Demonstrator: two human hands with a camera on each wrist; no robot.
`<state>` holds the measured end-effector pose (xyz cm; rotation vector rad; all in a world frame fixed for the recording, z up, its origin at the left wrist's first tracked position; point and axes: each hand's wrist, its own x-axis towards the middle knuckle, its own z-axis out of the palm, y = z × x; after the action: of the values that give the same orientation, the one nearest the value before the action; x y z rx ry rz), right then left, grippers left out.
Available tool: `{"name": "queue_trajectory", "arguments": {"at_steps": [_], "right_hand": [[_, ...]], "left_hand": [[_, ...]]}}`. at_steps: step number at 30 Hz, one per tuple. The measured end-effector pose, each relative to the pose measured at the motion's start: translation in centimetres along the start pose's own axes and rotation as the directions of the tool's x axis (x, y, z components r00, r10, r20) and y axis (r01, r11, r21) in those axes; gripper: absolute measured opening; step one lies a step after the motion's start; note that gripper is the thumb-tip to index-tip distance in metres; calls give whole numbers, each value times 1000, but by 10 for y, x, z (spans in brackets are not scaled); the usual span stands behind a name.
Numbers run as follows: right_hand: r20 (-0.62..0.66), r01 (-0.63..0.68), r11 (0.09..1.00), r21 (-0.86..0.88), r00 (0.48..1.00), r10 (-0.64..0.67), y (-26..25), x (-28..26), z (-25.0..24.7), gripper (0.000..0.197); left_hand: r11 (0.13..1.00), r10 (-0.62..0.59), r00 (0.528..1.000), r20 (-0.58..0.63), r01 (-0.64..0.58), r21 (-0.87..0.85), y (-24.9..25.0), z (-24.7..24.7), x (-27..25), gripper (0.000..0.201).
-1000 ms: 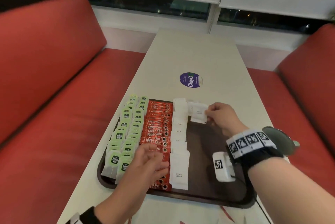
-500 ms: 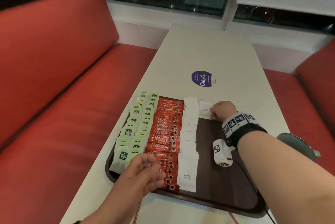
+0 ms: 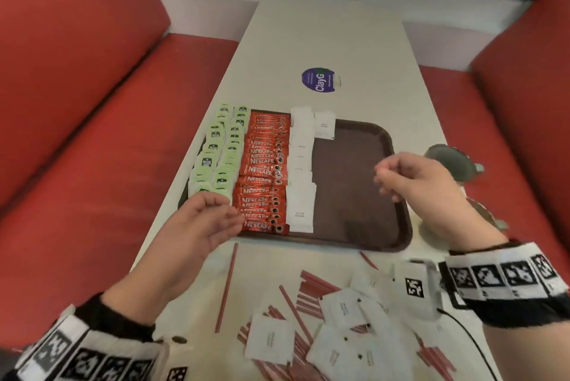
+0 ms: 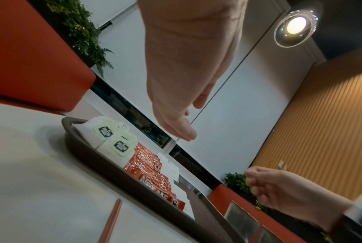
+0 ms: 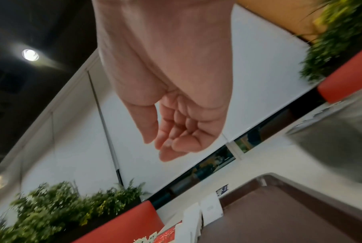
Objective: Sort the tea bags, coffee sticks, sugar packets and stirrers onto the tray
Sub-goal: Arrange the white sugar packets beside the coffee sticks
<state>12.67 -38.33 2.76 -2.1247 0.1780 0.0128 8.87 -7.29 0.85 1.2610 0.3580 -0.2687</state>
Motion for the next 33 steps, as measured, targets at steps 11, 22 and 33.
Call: {"name": "queue_trajectory", "arguments": {"at_steps": [11,22,33], "right_hand": [[155,-144,843,-518,953,258,73,-159,5,27],[96,-40,622,-782,978,184,51,-151,51,36],[108,48,576,-816,992,69,48,-153,43,19]], "left_hand": [[450,-39,922,385,-328,831,-50,51,-34,9],[-139,-170,842,512,-534,834,-103,107,-24,43],[16,-167,880,444,-448,894,-106,107,-21,21]]}}
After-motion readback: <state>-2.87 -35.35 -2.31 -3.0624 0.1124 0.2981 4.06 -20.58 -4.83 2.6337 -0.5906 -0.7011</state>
